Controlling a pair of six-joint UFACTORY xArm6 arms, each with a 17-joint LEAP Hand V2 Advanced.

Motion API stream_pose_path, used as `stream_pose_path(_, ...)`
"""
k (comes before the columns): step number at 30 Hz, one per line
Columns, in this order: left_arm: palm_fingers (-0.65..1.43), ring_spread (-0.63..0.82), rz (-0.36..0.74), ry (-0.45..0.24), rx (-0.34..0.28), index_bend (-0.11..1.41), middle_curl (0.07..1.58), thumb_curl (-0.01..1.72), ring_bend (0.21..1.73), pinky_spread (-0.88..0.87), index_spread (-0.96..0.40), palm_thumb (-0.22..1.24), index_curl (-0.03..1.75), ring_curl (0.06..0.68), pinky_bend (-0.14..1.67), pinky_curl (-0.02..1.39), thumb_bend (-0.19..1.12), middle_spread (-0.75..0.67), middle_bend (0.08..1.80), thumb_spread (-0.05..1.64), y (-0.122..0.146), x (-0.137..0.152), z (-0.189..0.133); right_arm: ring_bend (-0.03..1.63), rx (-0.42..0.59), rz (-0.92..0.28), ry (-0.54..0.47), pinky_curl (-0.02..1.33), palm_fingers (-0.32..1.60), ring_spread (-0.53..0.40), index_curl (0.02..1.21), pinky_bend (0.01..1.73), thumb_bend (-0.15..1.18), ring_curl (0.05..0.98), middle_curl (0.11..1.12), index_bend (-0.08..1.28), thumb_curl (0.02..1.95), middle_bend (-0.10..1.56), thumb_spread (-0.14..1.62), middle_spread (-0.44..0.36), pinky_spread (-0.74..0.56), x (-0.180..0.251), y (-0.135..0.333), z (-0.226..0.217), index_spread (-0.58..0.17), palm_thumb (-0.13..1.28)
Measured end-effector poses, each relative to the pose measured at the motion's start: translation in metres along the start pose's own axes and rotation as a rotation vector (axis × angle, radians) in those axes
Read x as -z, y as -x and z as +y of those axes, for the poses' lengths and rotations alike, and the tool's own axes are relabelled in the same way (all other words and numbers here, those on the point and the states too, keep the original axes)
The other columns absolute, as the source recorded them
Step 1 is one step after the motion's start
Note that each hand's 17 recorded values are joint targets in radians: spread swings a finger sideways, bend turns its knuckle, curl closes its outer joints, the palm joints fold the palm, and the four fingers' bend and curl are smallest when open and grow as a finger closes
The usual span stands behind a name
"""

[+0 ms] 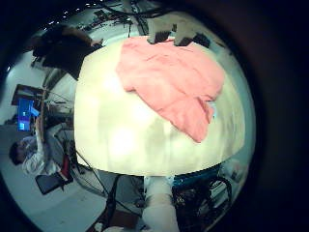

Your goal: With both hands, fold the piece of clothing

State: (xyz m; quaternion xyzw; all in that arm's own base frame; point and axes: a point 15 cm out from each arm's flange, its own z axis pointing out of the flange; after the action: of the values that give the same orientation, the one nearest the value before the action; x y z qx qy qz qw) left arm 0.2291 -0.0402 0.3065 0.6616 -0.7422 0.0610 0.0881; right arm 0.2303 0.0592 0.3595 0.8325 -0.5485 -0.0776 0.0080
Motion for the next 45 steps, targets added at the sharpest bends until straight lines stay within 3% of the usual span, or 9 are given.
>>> stream_pose_path(9, 0.04, 0.53, -0.159, 0.215, -0.208, 0.15, 0.34, 0.29, 0.43, 0.50, 0.14, 0.30, 0.28, 0.219, 0.25, 0.32, -0.03, 0.31, 0.21, 1.07, -0.025, -0.072, -0.006, 0.20, -0.037, -0.002, -0.005, 0.33, -0.02, 0.251, 0.30, 0.33, -0.02, 0.266, 0.24, 0.17, 0.21, 0.17, 1.16, 0.102, 0.35, 0.001, -0.009, 0.002, -0.269, 0.11)
stream_pose_path(19, -0.02, 0.52, -0.280, 0.285, -0.352, 0.14, 0.33, 0.28, 0.45, 0.47, 0.16, 0.20, 0.26, 0.225, 0.28, 0.33, -0.03, 0.32, 0.19, 1.02, -0.027, -0.151, -0.026, 0.21, -0.043, -0.006, 0.008, 0.33, -0.01, 0.252, 0.30, 0.34, -0.02, 0.268, 0.24, 0.17, 0.22, 0.17, 1.15, 0.110, 0.35, -0.003, -0.010, 0.001, -0.268, 0.12)
stream_pose_path(26, 0.02, 0.53, -0.395, 0.343, -0.347, 0.15, 0.33, 0.29, 0.45, 0.47, 0.21, 0.20, 0.25, 0.225, 0.29, 0.33, -0.03, 0.33, 0.21, 0.95, -0.009, -0.181, -0.031, 0.21, -0.047, -0.008, 0.013, 0.33, -0.01, 0.252, 0.31, 0.34, -0.02, 0.269, 0.24, 0.18, 0.22, 0.17, 1.15, 0.110, 0.35, -0.005, -0.011, 0.003, -0.268, 0.12)
stream_pose_path(30, 0.29, 0.39, -0.492, 0.323, -0.328, 0.16, 0.37, 0.32, 0.46, 0.32, 0.17, 0.32, 0.26, 0.213, 0.25, 0.31, 0.01, 0.14, 0.37, 0.96, 0.004, -0.178, -0.038, 0.21, -0.049, -0.010, 0.018, 0.33, -0.01, 0.245, 0.31, 0.34, -0.02, 0.268, 0.25, 0.18, 0.22, 0.17, 1.15, 0.110, 0.36, -0.005, -0.010, 0.005, -0.262, 0.12)
stream_pose_path(31, 0.64, 0.22, -0.516, 0.313, -0.321, 0.14, 0.42, 0.38, 0.53, 0.13, 0.11, 0.54, 0.25, 0.229, 0.38, 0.34, 0.12, 0.06, 0.52, 0.99, 0.007, -0.177, -0.041, 0.21, -0.052, -0.009, 0.014, 0.33, 0.00, 0.244, 0.31, 0.34, -0.02, 0.269, 0.25, 0.18, 0.22, 0.17, 1.15, 0.110, 0.36, -0.004, -0.011, 0.005, -0.262, 0.12)
stream_pose_path(32, 0.71, 0.16, -0.529, 0.306, -0.312, 0.13, 0.41, 0.39, 0.55, 0.08, 0.09, 0.56, 0.24, 0.220, 0.41, 0.33, 0.13, 0.03, 0.53, 0.99, 0.009, -0.176, -0.042, 0.21, -0.054, -0.009, 0.013, 0.33, 0.00, 0.244, 0.31, 0.34, -0.02, 0.269, 0.25, 0.18, 0.22, 0.17, 1.15, 0.110, 0.36, -0.004, -0.012, 0.005, -0.262, 0.12)
stream_pose_path(34, 0.96, -0.09, -0.533, 0.290, -0.298, 0.14, 0.50, 0.44, 0.74, -0.17, 0.00, 0.67, 0.23, 0.293, 0.59, 0.40, 0.16, -0.09, 0.66, 1.00, 0.009, -0.173, -0.046, 0.21, -0.058, -0.010, 0.014, 0.33, 0.00, 0.242, 0.31, 0.35, -0.02, 0.269, 0.25, 0.18, 0.22, 0.18, 1.15, 0.110, 0.36, -0.004, -0.013, 0.006, -0.261, 0.12)
stream_pose_path(37, 1.16, -0.28, -0.525, 0.262, -0.290, 0.19, 0.58, 0.48, 1.01, -0.38, -0.11, 0.75, 0.23, 0.402, 0.83, 0.50, 0.16, -0.19, 0.69, 1.00, 0.007, -0.168, -0.053, 0.21, -0.059, -0.009, 0.018, 0.33, 0.00, 0.241, 0.31, 0.34, -0.02, 0.267, 0.25, 0.18, 0.22, 0.18, 1.15, 0.110, 0.36, -0.003, -0.013, 0.007, -0.262, 0.12)
stream_pose_path(45, 1.13, -0.43, -0.517, 0.239, -0.254, 0.45, 0.79, 0.56, 1.28, -0.56, -0.36, 0.86, 0.35, 0.542, 1.21, 0.63, 0.12, -0.40, 0.79, 0.98, 0.014, -0.142, -0.059, 0.20, -0.069, 0.002, 0.012, 0.32, 0.05, 0.239, 0.31, 0.33, -0.02, 0.262, 0.28, 0.17, 0.22, 0.20, 1.15, 0.111, 0.35, 0.003, -0.019, 0.010, -0.269, 0.12)
